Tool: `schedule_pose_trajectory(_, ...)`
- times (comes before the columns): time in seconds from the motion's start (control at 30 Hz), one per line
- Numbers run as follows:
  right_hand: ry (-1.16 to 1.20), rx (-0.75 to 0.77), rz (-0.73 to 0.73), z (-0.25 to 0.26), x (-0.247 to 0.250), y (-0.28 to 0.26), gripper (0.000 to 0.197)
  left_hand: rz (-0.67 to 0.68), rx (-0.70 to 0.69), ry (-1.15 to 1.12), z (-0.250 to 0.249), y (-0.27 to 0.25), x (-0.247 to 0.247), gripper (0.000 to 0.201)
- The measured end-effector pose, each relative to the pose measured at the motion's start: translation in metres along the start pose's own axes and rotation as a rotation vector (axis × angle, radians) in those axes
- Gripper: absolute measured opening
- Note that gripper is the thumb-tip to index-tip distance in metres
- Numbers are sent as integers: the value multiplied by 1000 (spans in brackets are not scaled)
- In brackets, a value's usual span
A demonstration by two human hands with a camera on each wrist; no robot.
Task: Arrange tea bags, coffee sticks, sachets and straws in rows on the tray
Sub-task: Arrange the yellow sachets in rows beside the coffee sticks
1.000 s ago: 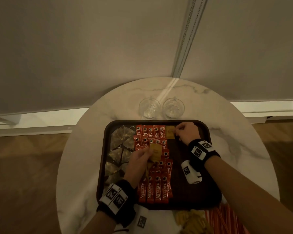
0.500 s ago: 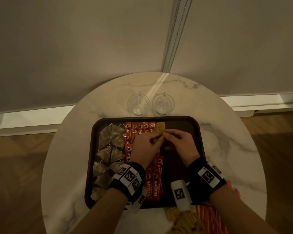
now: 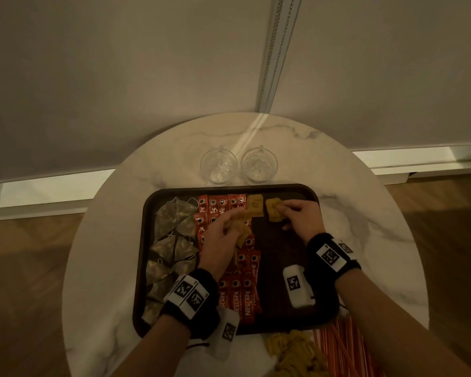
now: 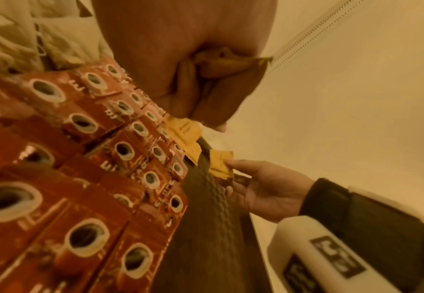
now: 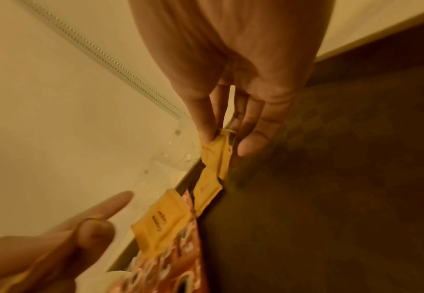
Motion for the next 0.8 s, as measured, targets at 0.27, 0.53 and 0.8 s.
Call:
schedule_pose_trajectory(0.27,-216,166,-79,14,4,18,7,-82,-40,255,13,10,7,18)
schedule_pose_trajectory(0.53,-505,272,-22,18,-13,16,14,-71,-306,1137,-10,43,13,22)
schedule_pose_trajectory(0.8,-444,271,-1,1,-13,10,8,3,-390,1330,-8,56,8,24)
Point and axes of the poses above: each hand's wrist, its own y-axis towards the middle knuckle, its own x-axis out of the back of the hand, z = x × y, the point moved 4 cm from there along y, towards the middle knuckle, and after that the axes turned 15 degrees about y, right-handed, at the moved point
